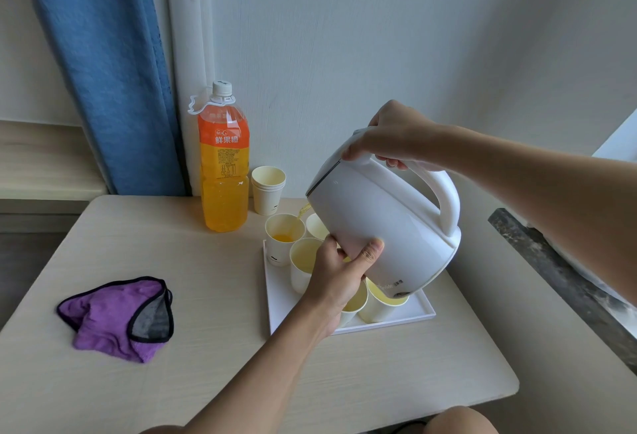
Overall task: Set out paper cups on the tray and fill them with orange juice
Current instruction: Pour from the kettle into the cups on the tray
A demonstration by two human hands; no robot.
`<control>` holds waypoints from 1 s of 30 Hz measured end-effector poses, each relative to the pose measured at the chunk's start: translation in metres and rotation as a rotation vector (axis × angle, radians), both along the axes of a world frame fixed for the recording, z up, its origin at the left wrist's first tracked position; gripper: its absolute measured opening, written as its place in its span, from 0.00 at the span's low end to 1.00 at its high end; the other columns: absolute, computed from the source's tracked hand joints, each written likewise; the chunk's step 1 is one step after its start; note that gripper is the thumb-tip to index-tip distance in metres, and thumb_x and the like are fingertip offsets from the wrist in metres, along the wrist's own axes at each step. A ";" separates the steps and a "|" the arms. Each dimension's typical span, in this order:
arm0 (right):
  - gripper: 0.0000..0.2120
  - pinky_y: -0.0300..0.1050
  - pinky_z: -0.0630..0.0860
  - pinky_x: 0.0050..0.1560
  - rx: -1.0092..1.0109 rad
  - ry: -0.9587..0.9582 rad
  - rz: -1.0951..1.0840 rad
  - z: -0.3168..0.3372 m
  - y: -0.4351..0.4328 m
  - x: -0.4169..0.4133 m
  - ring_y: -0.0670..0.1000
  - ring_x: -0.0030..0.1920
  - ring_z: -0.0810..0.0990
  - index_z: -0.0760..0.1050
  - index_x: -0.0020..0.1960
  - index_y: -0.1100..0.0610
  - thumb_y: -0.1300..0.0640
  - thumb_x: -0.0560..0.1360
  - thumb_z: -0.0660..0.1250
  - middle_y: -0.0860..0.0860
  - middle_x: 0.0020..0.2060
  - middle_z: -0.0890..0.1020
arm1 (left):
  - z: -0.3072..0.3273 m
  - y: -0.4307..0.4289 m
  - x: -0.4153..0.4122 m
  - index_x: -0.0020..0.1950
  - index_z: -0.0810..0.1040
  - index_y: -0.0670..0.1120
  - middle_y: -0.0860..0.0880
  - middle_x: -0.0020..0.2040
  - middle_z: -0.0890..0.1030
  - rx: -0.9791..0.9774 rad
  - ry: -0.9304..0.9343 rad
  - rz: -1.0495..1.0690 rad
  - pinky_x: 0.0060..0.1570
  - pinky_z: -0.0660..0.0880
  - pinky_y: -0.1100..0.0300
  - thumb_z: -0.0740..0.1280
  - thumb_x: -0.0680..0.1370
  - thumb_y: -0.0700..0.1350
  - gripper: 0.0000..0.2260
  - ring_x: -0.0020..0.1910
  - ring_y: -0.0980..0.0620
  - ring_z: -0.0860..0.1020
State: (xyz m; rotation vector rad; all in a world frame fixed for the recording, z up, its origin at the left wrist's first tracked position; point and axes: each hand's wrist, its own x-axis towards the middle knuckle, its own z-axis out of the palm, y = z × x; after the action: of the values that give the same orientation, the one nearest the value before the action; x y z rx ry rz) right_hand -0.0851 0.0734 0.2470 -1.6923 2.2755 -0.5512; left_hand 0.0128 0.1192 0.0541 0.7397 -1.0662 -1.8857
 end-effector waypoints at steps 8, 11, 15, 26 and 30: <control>0.17 0.38 0.65 0.24 0.004 0.019 -0.003 0.002 0.000 0.002 0.50 0.23 0.68 0.70 0.32 0.57 0.51 0.64 0.77 0.52 0.23 0.72 | 0.003 0.000 0.002 0.67 0.75 0.43 0.46 0.60 0.85 -0.004 0.027 0.002 0.49 0.80 0.62 0.76 0.73 0.49 0.25 0.60 0.50 0.83; 0.17 0.37 0.64 0.23 0.005 0.023 -0.003 0.002 0.000 0.003 0.50 0.23 0.68 0.69 0.33 0.57 0.51 0.64 0.77 0.52 0.23 0.72 | 0.003 0.001 0.002 0.67 0.75 0.42 0.45 0.61 0.85 0.006 0.032 -0.004 0.50 0.81 0.62 0.75 0.76 0.46 0.22 0.60 0.49 0.83; 0.17 0.37 0.65 0.24 0.004 0.031 -0.005 0.004 0.000 0.004 0.50 0.23 0.68 0.70 0.33 0.57 0.51 0.64 0.77 0.52 0.24 0.72 | 0.003 0.000 0.001 0.67 0.75 0.42 0.46 0.60 0.85 0.003 0.039 -0.007 0.53 0.81 0.59 0.76 0.75 0.47 0.23 0.60 0.49 0.83; 0.16 0.37 0.65 0.23 0.011 0.056 0.002 0.005 -0.001 0.008 0.50 0.23 0.68 0.71 0.33 0.57 0.51 0.64 0.76 0.53 0.24 0.72 | 0.004 0.001 0.002 0.66 0.76 0.43 0.45 0.61 0.85 0.013 0.063 -0.003 0.52 0.82 0.59 0.78 0.73 0.49 0.25 0.59 0.48 0.84; 0.16 0.37 0.65 0.23 0.018 0.065 0.001 0.007 -0.001 0.009 0.50 0.23 0.68 0.70 0.33 0.57 0.51 0.64 0.76 0.52 0.24 0.72 | 0.006 0.002 0.002 0.66 0.76 0.43 0.45 0.61 0.84 0.016 0.058 0.003 0.49 0.81 0.61 0.78 0.74 0.49 0.25 0.59 0.48 0.84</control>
State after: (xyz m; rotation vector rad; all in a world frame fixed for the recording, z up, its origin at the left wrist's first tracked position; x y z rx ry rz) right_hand -0.0759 0.0720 0.2537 -1.7271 2.3171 -0.4799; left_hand 0.0149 0.1210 0.0597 0.6918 -1.0141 -1.9034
